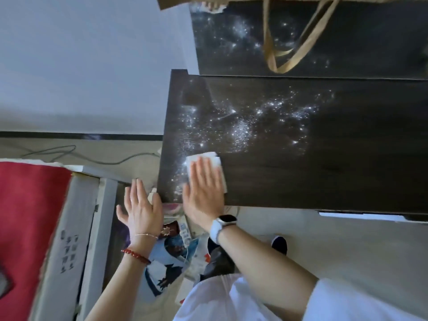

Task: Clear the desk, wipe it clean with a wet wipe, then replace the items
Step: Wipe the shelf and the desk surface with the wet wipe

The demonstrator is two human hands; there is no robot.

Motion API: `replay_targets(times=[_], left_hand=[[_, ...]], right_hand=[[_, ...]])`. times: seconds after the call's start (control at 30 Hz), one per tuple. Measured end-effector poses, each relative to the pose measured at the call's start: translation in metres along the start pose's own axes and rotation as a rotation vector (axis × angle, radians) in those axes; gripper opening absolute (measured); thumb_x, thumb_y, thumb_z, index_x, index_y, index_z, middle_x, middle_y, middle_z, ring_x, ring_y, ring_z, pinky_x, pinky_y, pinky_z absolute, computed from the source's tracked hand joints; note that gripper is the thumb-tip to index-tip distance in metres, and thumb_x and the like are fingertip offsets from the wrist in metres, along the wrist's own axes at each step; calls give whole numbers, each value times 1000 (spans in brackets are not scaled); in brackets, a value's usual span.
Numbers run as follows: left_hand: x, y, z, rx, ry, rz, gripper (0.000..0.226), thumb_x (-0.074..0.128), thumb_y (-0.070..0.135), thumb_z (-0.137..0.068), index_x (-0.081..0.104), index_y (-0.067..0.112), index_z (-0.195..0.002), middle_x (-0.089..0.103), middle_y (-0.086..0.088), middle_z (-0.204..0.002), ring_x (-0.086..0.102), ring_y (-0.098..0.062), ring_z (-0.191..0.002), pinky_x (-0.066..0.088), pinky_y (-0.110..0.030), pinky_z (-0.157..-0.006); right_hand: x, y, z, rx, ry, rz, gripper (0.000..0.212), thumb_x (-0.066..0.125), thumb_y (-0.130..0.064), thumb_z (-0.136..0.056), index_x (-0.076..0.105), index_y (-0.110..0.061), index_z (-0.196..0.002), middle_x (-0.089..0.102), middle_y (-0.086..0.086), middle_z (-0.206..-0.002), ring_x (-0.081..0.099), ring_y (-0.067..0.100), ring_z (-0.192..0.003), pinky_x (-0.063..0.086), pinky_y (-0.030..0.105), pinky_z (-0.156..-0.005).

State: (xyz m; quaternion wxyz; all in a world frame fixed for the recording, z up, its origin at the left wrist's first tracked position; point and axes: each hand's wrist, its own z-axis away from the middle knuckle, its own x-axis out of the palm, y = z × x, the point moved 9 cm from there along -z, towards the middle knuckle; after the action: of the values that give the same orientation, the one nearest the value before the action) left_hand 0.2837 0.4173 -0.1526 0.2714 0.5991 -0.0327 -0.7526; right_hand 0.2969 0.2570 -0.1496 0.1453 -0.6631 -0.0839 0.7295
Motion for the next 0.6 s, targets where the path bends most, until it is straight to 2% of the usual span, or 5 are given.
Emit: replay_targets(times=[0.13,0.23,0.4,0.5,0.6], left_hand=[[2,-10,-9,24,-232,310,58,23,45,-78,55,26,-123,49,0,-136,32,-15,-134,7,-39,-114],[5,-14,-7,11,-281,524,41,27,62,-71,59,45,-90,59,19,-98,48,-13,-114,21,-46,-111],[6,-13,1,-43,-336,687,66,24,57,-81,55,20,-125,56,3,-113,43,-8,-115,27,-25,-97],[4,-10,0,-37,-371,722,55,19,45,-98,52,12,-128,52,5,-115,41,-5,-111,24,-21,-94],[-2,-23,-3,-95,-296,766,56,13,35,-100,60,9,-119,54,-1,-119,45,-10,-110,27,-18,-91]], right_hand=[[25,-64,-5,-255,-122,103,57,23,-35,-88,42,-12,-137,41,6,-145,33,22,-137,16,40,-111],[20,-38,14,-378,-146,147,56,23,-34,-90,39,-10,-138,38,6,-147,30,22,-138,10,38,-113],[-19,87,21,3,29,155,56,23,-30,-92,34,-4,-140,34,14,-147,32,31,-136,14,41,-116],[-28,89,15,268,96,98,60,20,-32,-89,33,-1,-139,35,19,-146,32,35,-136,21,51,-111],[1,5,5,45,-16,26,63,10,-36,-89,14,-8,-146,10,11,-155,0,24,-143,-3,42,-116]])
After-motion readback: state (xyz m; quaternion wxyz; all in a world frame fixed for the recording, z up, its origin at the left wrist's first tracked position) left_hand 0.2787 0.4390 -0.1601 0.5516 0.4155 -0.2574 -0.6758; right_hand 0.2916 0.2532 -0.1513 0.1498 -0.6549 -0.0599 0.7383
